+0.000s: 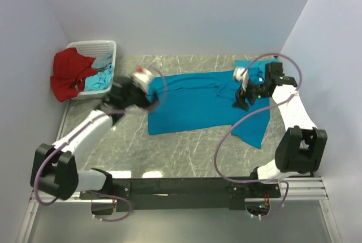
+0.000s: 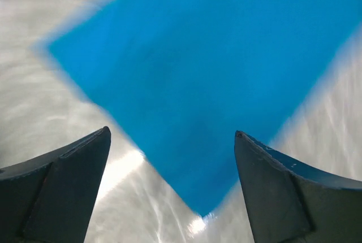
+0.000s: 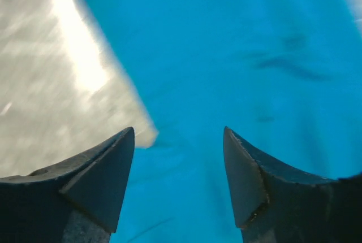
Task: Fold and stack the t-shirts
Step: Fold the tshirt
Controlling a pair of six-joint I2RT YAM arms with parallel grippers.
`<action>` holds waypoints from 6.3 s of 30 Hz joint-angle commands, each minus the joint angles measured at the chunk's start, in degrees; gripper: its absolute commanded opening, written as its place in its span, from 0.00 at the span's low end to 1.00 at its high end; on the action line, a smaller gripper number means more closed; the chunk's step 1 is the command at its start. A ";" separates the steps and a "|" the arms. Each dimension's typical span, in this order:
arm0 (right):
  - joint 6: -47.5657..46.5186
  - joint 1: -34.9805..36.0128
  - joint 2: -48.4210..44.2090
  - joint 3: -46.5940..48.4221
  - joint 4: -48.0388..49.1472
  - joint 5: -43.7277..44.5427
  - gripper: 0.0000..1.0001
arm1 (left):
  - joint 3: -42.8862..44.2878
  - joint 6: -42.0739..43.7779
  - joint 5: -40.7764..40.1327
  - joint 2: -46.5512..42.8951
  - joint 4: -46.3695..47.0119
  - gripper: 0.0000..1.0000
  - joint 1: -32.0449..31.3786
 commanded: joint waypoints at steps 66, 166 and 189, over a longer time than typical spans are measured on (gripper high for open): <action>-53.35 -9.78 -10.04 -36.05 -5.69 30.16 0.57 | -10.39 29.07 -16.93 8.31 -17.69 0.00 -16.74; 11.69 0.33 7.18 -3.71 44.67 32.71 0.01 | 29.07 18.70 -29.85 37.40 -27.80 0.01 -5.66; 13.89 -2.57 8.15 -2.22 45.02 35.35 0.00 | 37.07 20.72 -30.02 42.67 -28.68 0.04 -6.10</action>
